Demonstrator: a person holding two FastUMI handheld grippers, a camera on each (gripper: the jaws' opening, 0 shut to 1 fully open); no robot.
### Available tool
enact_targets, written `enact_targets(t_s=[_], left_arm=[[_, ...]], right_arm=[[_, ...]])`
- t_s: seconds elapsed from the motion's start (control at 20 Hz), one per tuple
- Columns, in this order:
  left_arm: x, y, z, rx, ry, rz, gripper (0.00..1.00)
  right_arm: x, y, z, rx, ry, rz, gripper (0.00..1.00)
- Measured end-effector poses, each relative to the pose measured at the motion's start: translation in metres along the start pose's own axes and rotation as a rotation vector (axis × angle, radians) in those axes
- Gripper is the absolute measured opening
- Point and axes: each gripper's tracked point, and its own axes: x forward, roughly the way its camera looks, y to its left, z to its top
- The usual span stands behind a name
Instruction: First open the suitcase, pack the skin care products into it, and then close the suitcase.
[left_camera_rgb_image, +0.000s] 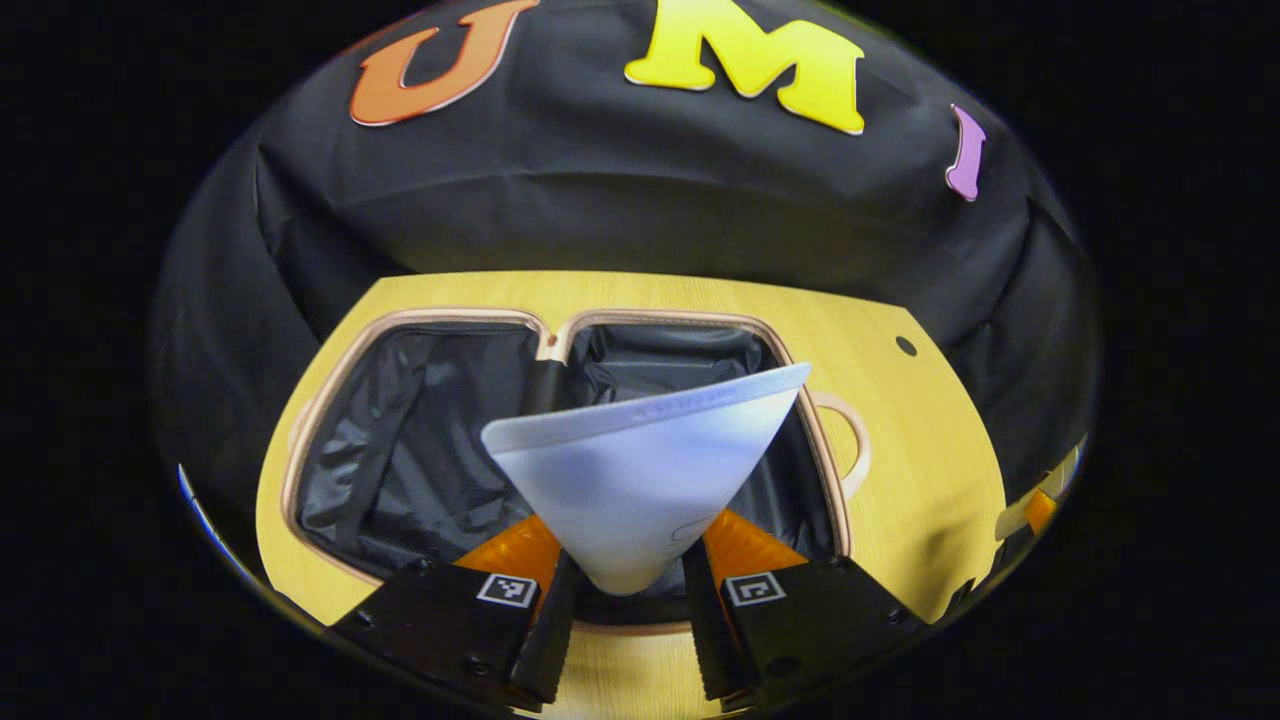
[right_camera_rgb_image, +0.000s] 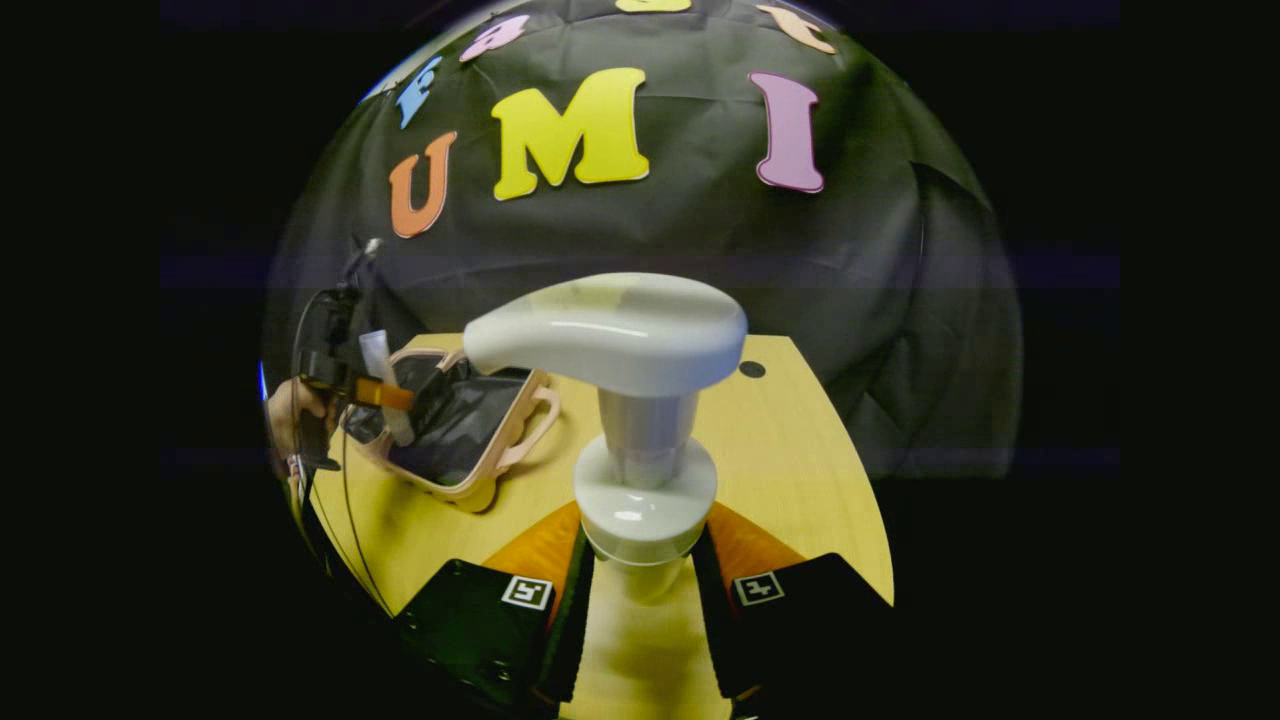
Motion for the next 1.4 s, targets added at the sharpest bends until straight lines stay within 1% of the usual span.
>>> enact_targets(t_s=[0.05, 0.1, 0.15, 0.25, 0.3, 0.4, 0.5, 0.8, 1.0, 1.15, 1.2, 1.25, 1.3, 1.4], left_arm=[[0.01, -0.003, -0.009, 0.0, 0.047, -0.012, 0.54], [0.016, -0.004, -0.017, -0.003, 0.085, -0.014, 0.54], [0.022, -0.003, -0.026, -0.011, 0.129, -0.01, 0.54], [0.03, -0.001, -0.041, -0.03, 0.191, -0.002, 0.54], [0.033, -0.001, -0.034, -0.03, 0.181, -0.002, 0.54], [0.041, 0.0, -0.027, 0.001, 0.185, 0.003, 0.54], [0.052, 0.007, -0.032, 0.027, 0.216, 0.024, 0.54], [0.07, 0.012, -0.038, -0.003, 0.233, 0.049, 0.54], [0.072, 0.015, -0.042, 0.015, 0.253, 0.083, 0.54], [0.073, 0.014, -0.041, 0.021, 0.251, 0.09, 0.57], [0.074, 0.016, -0.042, 0.027, 0.254, 0.097, 0.65], [0.072, 0.016, -0.041, 0.027, 0.25, 0.106, 0.58], [0.073, 0.015, -0.04, 0.027, 0.252, 0.106, 0.63], [0.069, 0.008, -0.039, 0.019, 0.244, 0.091, 0.68]], right_arm=[[-0.002, 0.006, -0.005, -0.006, 0.011, 0.001, 0.48], [-0.002, 0.011, -0.008, -0.011, 0.021, 0.005, 0.51], [-0.002, 0.016, -0.011, -0.017, 0.029, 0.007, 0.49], [0.0, 0.024, -0.013, -0.025, 0.042, 0.017, 0.49], [0.002, 0.026, -0.012, -0.027, 0.048, 0.02, 0.49], [0.006, 0.03, -0.007, -0.023, 0.05, 0.023, 0.49], [0.01, 0.031, -0.001, -0.018, 0.049, 0.027, 0.49], [0.017, 0.033, 0.009, -0.038, 0.049, 0.028, 0.49], [0.024, 0.039, 0.007, -0.043, 0.065, 0.039, 0.49], [0.029, 0.045, 0.007, -0.054, 0.065, 0.053, 0.49], [0.029, 0.048, 0.009, -0.061, 0.063, 0.06, 0.49], [0.029, 0.052, 0.01, -0.065, 0.062, 0.069, 0.49], [0.029, 0.055, 0.013, -0.069, 0.059, 0.079, 0.47], [0.027, 0.064, 0.019, -0.077, 0.053, 0.101, 0.47]])
